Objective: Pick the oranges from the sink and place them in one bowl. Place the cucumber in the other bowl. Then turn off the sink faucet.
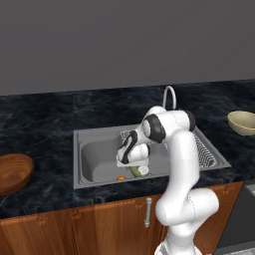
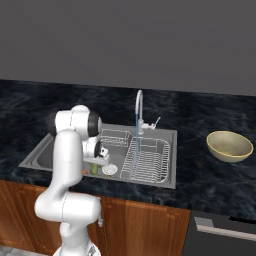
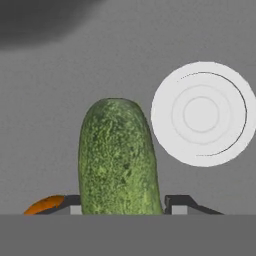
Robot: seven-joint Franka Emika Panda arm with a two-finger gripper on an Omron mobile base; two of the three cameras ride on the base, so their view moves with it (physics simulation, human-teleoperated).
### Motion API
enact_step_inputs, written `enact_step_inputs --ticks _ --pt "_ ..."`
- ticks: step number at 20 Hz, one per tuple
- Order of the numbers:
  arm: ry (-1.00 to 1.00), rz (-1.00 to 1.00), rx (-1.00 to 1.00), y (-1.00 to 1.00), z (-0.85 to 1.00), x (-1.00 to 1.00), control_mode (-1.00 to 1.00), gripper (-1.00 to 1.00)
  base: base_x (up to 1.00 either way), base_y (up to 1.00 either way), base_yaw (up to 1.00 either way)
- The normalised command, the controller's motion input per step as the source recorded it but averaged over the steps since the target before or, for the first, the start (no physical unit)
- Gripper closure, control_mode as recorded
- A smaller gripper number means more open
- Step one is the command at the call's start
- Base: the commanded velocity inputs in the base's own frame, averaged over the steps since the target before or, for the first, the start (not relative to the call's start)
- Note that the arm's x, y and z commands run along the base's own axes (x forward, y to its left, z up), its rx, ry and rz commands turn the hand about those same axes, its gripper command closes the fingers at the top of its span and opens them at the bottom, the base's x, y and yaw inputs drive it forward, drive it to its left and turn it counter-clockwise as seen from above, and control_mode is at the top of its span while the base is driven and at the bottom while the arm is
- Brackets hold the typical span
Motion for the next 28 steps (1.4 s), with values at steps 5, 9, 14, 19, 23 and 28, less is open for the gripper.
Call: enact_step_inputs --ticks 5,9,14,19,23,28 --pt "0.0 0.0 0.03 -0.17 0.86 0.0 -1.0 1.0 0.0 0.0 0.0" --pt "0.0 0.0 0.02 -0.14 0.89 -0.05 -1.0 1.0 0.0 0.0 0.0" --pt "0.0 0.0 0.02 -0.21 0.87 -0.22 -1.0 1.0 0.0 0.0 0.0" --pt "0.0 -0.04 0.01 -0.25 0.83 -0.35 -1.0 1.0 0.0 0.0 0.0" --pt "0.0 -0.07 0.01 -0.23 0.74 -0.52 -1.0 1.0 0.0 0.0 0.0" --pt "-0.01 -0.09 0.02 -0.15 0.47 -0.71 -1.0 1.0 0.0 0.0 0.0"
